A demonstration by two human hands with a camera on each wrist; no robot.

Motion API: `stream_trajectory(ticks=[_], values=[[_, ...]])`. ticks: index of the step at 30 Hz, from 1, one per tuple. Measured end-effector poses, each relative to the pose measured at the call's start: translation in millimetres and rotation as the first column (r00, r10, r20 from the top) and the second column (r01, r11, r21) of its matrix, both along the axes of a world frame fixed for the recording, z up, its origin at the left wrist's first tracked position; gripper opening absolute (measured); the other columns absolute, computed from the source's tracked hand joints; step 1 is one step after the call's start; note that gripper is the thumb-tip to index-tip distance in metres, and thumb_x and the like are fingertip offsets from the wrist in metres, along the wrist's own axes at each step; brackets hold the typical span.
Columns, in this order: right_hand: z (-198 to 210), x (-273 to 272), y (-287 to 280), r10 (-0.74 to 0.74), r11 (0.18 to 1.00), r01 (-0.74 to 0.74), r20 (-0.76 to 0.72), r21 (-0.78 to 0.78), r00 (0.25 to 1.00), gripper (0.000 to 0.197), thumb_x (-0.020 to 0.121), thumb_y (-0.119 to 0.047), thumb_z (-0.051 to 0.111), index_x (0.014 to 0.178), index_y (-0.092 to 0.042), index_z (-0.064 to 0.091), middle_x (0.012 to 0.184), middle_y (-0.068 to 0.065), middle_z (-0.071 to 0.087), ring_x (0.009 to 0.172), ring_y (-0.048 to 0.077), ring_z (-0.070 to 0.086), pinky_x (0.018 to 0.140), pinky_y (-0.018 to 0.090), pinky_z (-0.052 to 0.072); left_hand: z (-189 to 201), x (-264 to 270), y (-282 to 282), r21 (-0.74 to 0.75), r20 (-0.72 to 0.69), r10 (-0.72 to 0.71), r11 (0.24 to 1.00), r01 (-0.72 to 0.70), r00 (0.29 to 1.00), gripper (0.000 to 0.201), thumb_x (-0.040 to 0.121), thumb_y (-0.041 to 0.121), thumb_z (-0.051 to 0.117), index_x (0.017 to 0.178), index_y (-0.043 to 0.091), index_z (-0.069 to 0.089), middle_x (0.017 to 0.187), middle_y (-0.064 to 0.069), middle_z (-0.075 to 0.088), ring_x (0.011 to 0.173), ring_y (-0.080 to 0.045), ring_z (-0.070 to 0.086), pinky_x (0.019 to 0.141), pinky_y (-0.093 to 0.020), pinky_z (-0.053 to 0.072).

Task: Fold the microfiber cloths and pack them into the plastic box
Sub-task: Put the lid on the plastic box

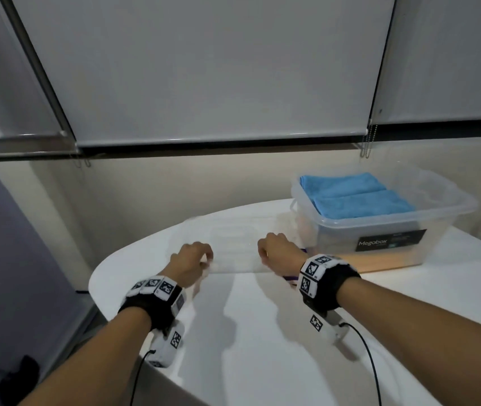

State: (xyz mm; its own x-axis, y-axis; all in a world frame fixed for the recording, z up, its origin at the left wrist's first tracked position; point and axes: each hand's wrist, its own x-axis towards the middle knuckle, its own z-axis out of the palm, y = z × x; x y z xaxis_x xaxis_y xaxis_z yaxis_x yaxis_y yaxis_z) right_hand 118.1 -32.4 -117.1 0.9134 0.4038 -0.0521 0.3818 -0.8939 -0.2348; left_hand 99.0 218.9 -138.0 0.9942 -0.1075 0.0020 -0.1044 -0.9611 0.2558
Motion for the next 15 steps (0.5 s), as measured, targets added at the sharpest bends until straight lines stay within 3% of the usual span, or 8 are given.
stream_trajectory(ticks=[2,4,8,11,13,15], values=[[20.1,0.7,3.3,0.021,0.998,-0.024,0.041,0.065,0.999,0.013,0.095,-0.006,0.046,0.104,-0.009,0.056,0.112,0.011,0.056,0.107,0.031,0.052,0.09,0.047,0.047,21.8,-0.5,8.3,-0.015,0.086,0.012,1.0,-0.011,0.996,0.018,0.095,0.01,0.056,0.104,0.025,0.06,0.102,0.008,0.055,0.109,-0.024,0.052,0.09,-0.039,0.037],[40.1,1.3,3.8,0.029,0.991,-0.041,0.098,0.126,0.995,0.015,0.093,-0.011,0.054,0.107,-0.011,0.052,0.11,0.007,0.057,0.102,0.027,0.053,0.088,0.045,0.046,50.3,-1.2,16.0,-0.062,0.162,0.012,0.998,-0.002,0.987,0.014,0.095,0.012,0.059,0.1,0.025,0.062,0.096,0.008,0.058,0.102,-0.027,0.058,0.09,-0.038,0.041],[77.8,0.1,-2.9,-0.001,0.977,-0.046,0.223,0.209,0.975,0.018,0.085,-0.006,0.062,0.099,-0.014,0.054,0.102,0.006,0.059,0.093,0.028,0.057,0.079,0.041,0.048,100.1,-6.8,25.6,-0.156,0.212,-0.024,0.986,0.058,0.977,0.018,0.094,0.019,0.062,0.092,0.036,0.059,0.109,0.0,0.066,0.102,-0.026,0.06,0.095,-0.044,0.048],[110.4,-2.1,-7.5,-0.023,0.924,-0.056,0.2,0.377,0.979,0.016,0.082,-0.009,0.071,0.089,-0.012,0.057,0.095,0.005,0.061,0.09,0.026,0.059,0.08,0.037,0.051,125.8,-14.2,25.9,-0.233,0.265,0.019,0.971,0.045,0.964,0.013,0.095,0.019,0.065,0.108,0.021,0.067,0.118,-0.001,0.064,0.097,-0.019,0.056,0.089,-0.032,0.043],[134.3,-5.3,-12.2,-0.014,0.868,-0.074,0.174,0.491,0.985,0.021,0.08,-0.01,0.077,0.085,-0.012,0.056,0.088,0.0,0.059,0.085,0.02,0.056,0.079,0.033,0.047,138.8,-15.1,35.3,-0.333,0.338,0.103,0.943,0.017,0.935,0.031,0.09,0.029,0.073,0.119,0.02,0.064,0.121,0.0,0.065,0.103,-0.015,0.057,0.091,-0.029,0.041],[155.8,-10.9,-20.7,0.004,0.783,-0.081,0.126,0.617,0.992,0.025,0.078,-0.008,0.079,0.08,-0.014,0.055,0.082,-0.002,0.056,0.08,0.015,0.054,0.076,0.033,0.048,147.1,-15.7,49.1,-0.475,0.391,0.234,0.88,-0.022,0.89,0.053,0.082,0.04,0.08,0.128,0.023,0.059,0.126,-0.002,0.062,0.112,-0.017,0.057,0.099,-0.034,0.044]])
